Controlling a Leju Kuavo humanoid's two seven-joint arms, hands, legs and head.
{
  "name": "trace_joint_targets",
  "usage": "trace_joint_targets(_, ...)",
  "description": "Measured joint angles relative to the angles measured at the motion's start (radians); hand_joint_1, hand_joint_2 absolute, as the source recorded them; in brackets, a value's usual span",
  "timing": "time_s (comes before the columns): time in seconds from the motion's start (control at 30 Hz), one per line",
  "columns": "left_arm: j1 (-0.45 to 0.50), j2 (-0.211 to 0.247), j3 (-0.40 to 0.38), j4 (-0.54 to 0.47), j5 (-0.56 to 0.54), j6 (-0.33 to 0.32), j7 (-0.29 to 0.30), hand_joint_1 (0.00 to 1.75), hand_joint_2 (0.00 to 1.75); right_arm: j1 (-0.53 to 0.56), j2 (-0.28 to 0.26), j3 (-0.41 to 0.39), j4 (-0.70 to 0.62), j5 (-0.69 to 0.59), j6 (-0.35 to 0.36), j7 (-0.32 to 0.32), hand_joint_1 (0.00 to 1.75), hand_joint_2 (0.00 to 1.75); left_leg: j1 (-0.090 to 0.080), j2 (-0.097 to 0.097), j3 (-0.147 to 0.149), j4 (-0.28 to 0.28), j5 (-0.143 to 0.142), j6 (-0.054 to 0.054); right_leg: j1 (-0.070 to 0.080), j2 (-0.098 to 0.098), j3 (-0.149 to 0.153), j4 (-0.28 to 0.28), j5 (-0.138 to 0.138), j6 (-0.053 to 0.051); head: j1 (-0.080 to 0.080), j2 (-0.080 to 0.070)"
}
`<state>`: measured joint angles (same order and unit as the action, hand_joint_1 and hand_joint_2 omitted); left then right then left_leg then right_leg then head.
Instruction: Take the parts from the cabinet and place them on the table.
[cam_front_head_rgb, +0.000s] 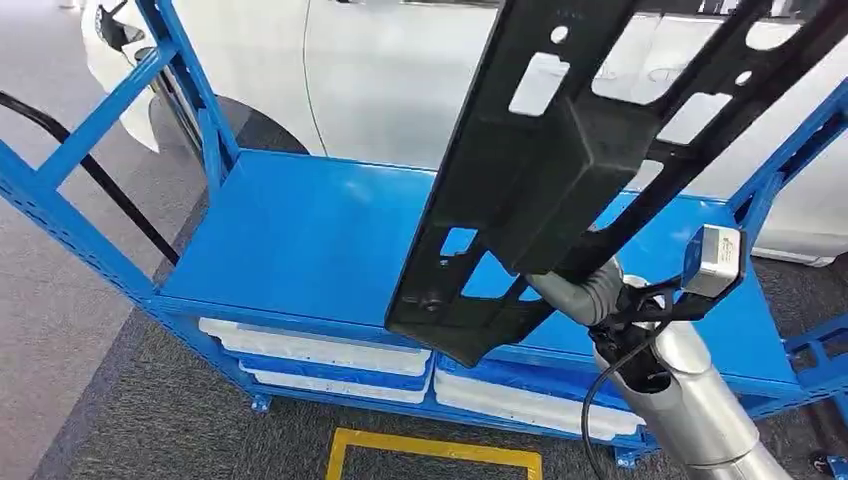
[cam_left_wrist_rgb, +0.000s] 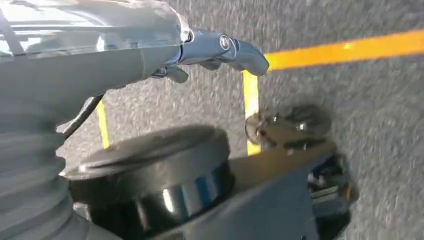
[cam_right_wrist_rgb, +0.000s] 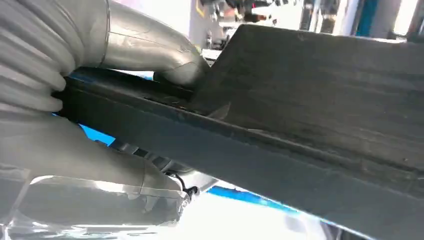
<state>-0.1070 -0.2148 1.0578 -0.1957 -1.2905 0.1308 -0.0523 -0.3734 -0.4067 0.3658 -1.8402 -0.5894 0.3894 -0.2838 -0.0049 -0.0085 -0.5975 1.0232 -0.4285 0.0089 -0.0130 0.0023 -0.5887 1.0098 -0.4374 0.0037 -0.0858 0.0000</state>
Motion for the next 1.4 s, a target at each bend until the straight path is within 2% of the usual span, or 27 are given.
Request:
trace_joint_targets(0.07,-0.001,0.001,0.001,0.0,0.002,-0.002,0.004,0.0,1.75,-0.007,0.002,-0.002,0.0,0.006,-0.001,0.002,1.75,1.75,0.006,0.003,-0.029,0.067,-0.078,-0.008,-0.001,-0.008,-0.011,-0.003,0.013,-0.014,0.0,0.0)
trace_joint_targets(0.13,-0.003,0.001,0.003,0.0,0.005,-0.005,0.004,0.0,1.75,-0.019,0.015,-0.002,0.001,0.01,-0.009,0.016,1.75,1.75,0.009,0.003,-0.08,0.218,-0.171,-0.016,0.001,-0.01,-0.029,-0.003,0.027,-0.018,0.0,0.0)
trace_joint_targets(0.2,-0.009,0.002,0.004,0.0,0.004,-0.008,0.0,0.0,1.75,-0.036,0.028,-0.002,0.007,0.014,-0.017,0.038,1.75,1.75,0.009,0.003,-0.098,0.309,-0.207,-0.019,0.003,-0.01,-0.051,0.0,0.043,-0.017,0.0,0.0)
trace_joint_targets(0.23,-0.012,0.002,0.004,0.0,0.002,-0.01,0.0,0.0,1.75,-0.04,0.032,-0.002,0.01,0.015,-0.024,0.044,1.75,1.75,0.009,0.003,-0.069,0.28,-0.192,-0.017,0.003,-0.01,-0.063,0.001,0.051,-0.015,0.0,0.0)
trace_joint_targets(0.33,-0.022,0.002,0.003,0.0,-0.008,-0.019,0.006,0.0,1.75,-0.043,0.04,-0.008,0.011,0.016,-0.034,0.052,1.75,1.75,0.008,0.003,0.105,0.02,-0.109,-0.003,0.004,-0.01,-0.085,0.008,0.073,-0.007,0.0,0.0)
trace_joint_targets(0.37,-0.027,0.002,0.003,0.0,-0.009,-0.019,0.009,0.0,1.75,-0.043,0.04,-0.011,0.011,0.018,-0.033,0.052,1.75,1.75,0.003,0.002,0.123,-0.021,-0.12,0.001,0.007,-0.012,-0.089,0.009,0.08,-0.001,0.0,0.0)
trace_joint_targets(0.5,-0.018,-0.002,0.003,0.0,-0.01,-0.023,0.018,0.0,1.75,-0.044,0.05,-0.016,0.017,0.034,-0.037,0.051,1.75,1.75,-0.001,0.002,0.099,-0.02,-0.075,0.019,0.005,-0.013,-0.094,-0.005,0.118,0.025,0.0,0.0)
trace_joint_targets(0.53,-0.021,-0.003,0.003,0.0,-0.01,-0.023,0.018,0.0,1.75,-0.044,0.051,-0.016,0.02,0.04,-0.039,0.05,1.75,1.75,0.006,0.008,0.09,-0.025,-0.058,0.025,-0.001,-0.005,-0.106,0.001,0.101,0.027,0.0,0.0)
trace_joint_targets(0.57,-0.023,-0.003,0.004,0.0,-0.01,-0.023,0.018,0.0,1.75,-0.045,0.053,-0.016,0.022,0.046,-0.042,0.051,1.75,1.75,0.007,0.008,0.072,-0.026,-0.044,0.034,0.001,-0.004,-0.121,0.03,0.045,0.033,0.0,0.0)
trace_joint_targets(0.63,-0.022,-0.004,0.003,0.0,-0.013,-0.023,0.018,0.0,1.75,-0.044,0.056,-0.016,0.027,0.052,-0.049,0.052,1.75,1.75,0.007,0.009,0.039,-0.025,-0.018,0.037,-0.003,-0.004,-0.155,0.177,-0.086,0.042,0.0,0.0)
trace_joint_targets(0.67,-0.02,-0.004,0.003,0.0,-0.013,-0.024,0.018,0.0,1.75,-0.043,0.06,-0.016,0.03,0.053,-0.05,0.052,1.75,1.75,0.006,0.009,0.022,-0.024,-0.006,0.036,-0.003,-0.004,-0.169,0.256,-0.123,0.046,0.0,0.0)
trace_joint_targets(0.7,-0.019,-0.004,0.003,0.0,-0.013,-0.024,0.018,0.0,1.75,-0.042,0.062,-0.016,0.031,0.053,-0.05,0.052,1.75,1.75,0.006,0.009,0.006,-0.022,0.005,0.035,-0.004,-0.004,-0.169,0.304,-0.127,0.048,0.0,0.0)
trace_joint_targets(0.77,-0.019,-0.004,0.003,0.0,-0.012,-0.024,0.018,0.0,1.75,-0.042,0.065,-0.016,0.032,0.053,-0.05,0.052,1.75,1.75,0.007,0.009,-0.027,-0.016,0.025,0.031,-0.004,-0.004,-0.112,0.279,-0.073,0.049,0.0,0.0)
trace_joint_targets(0.8,-0.019,-0.004,0.003,0.0,-0.01,-0.024,0.018,0.0,1.75,-0.043,0.068,-0.016,0.032,0.054,-0.05,0.052,1.75,1.75,0.008,0.009,-0.042,-0.011,0.033,0.027,-0.005,-0.005,-0.054,0.21,-0.043,0.047,0.0,0.0)
trace_joint_targets(0.83,-0.019,-0.005,0.003,0.0,-0.009,-0.024,0.018,0.0,1.75,-0.045,0.07,-0.016,0.032,0.054,-0.049,0.052,1.75,1.75,0.008,0.008,-0.054,-0.005,0.04,0.023,-0.006,-0.005,0.012,0.123,-0.034,0.046,0.0,0.0)
trace_joint_targets(0.87,-0.019,-0.005,0.003,0.0,-0.009,-0.024,0.018,0.0,1.75,-0.049,0.073,-0.016,0.032,0.054,-0.049,0.052,1.75,1.75,0.005,0.007,-0.063,-0.001,0.047,0.017,-0.004,-0.003,0.077,0.028,-0.079,0.04,0.0,0.0)
trace_joint_targets(0.9,-0.02,-0.005,0.003,0.0,-0.009,-0.024,0.018,0.0,1.75,-0.049,0.076,-0.015,0.032,0.055,-0.049,0.051,1.75,1.75,0.003,0.006,-0.065,0.002,0.054,0.012,0.003,0.001,0.093,-0.005,-0.085,0.028,-0.002,0.0)
trace_joint_targets(1.0,-0.018,-0.005,0.004,0.0,-0.008,-0.022,0.018,0.0,1.75,-0.054,0.081,-0.013,0.039,0.054,-0.049,0.056,1.75,1.75,0.005,0.006,-0.066,-0.011,0.083,-0.007,0.009,0.0,0.076,-0.001,-0.065,0.005,0.0,0.0)
trace_joint_targets(1.03,-0.016,-0.005,0.004,0.0,-0.008,-0.022,0.018,0.0,1.75,-0.057,0.086,-0.011,0.043,0.053,-0.049,0.059,1.75,1.75,0.007,0.004,-0.073,-0.005,0.076,-0.013,-0.002,-0.007,0.065,-0.009,-0.048,-0.007,0.0,0.0)
trace_joint_targets(1.1,-0.014,-0.005,0.004,0.0,-0.008,-0.022,0.018,0.0,1.75,-0.064,0.093,-0.008,0.049,0.053,-0.049,0.062,1.75,1.75,0.01,0.004,-0.107,0.078,-0.043,-0.019,0.001,-0.009,0.037,-0.009,-0.024,-0.023,-0.001,0.0)
trace_joint_targets(1.13,-0.015,-0.005,0.004,0.0,-0.006,-0.022,0.018,0.0,1.75,-0.065,0.096,-0.007,0.052,0.052,-0.049,0.063,1.75,1.75,0.01,0.004,-0.125,0.15,-0.104,-0.022,0.002,-0.01,0.022,-0.009,-0.012,-0.023,0.0,0.0)
trace_joint_targets(1.17,-0.015,-0.005,0.004,0.0,-0.006,-0.022,0.018,0.0,1.75,-0.066,0.098,-0.007,0.054,0.051,-0.049,0.065,1.75,1.75,0.01,0.005,-0.135,0.202,-0.136,-0.024,0.004,-0.01,0.011,-0.008,-0.004,-0.024,-0.001,0.0)
trace_joint_targets(1.23,-0.016,-0.005,0.004,0.0,-0.006,-0.022,0.018,0.0,1.75,-0.067,0.102,-0.006,0.058,0.05,-0.051,0.07,1.75,1.75,0.01,0.005,-0.142,0.289,-0.159,-0.027,0.006,-0.01,-0.012,-0.007,0.014,-0.024,-0.001,0.0)
trace_joint_targets(1.27,-0.016,-0.005,0.005,0.0,-0.006,-0.022,0.018,0.0,1.75,-0.069,0.104,-0.006,0.061,0.047,-0.051,0.073,1.75,1.75,0.01,0.005,-0.13,0.313,-0.136,-0.026,0.008,-0.01,-0.03,-0.006,0.027,-0.023,-0.001,0.0)
trace_joint_targets(1.33,-0.015,-0.005,0.005,0.0,-0.006,-0.021,0.018,0.0,1.75,-0.071,0.105,-0.006,0.065,0.045,-0.053,0.075,1.75,1.75,0.01,0.005,-0.054,0.246,-0.058,-0.019,0.011,-0.01,-0.064,-0.002,0.05,-0.019,-0.001,0.0)
trace_joint_targets(1.37,-0.015,-0.005,0.005,0.0,-0.006,-0.019,0.018,0.0,1.75,-0.074,0.105,-0.006,0.066,0.044,-0.054,0.075,1.75,1.75,0.009,0.005,0.011,0.164,-0.043,-0.012,0.012,-0.01,-0.078,0.0,0.062,-0.017,-0.001,0.0)
trace_joint_targets(1.4,-0.017,-0.004,0.005,0.0,-0.007,-0.019,0.018,0.0,1.75,-0.076,0.106,-0.006,0.066,0.043,-0.054,0.075,1.75,1.75,0.006,0.004,0.086,0.063,-0.076,-0.002,0.012,-0.011,-0.084,0.004,0.072,-0.014,-0.001,0.0)
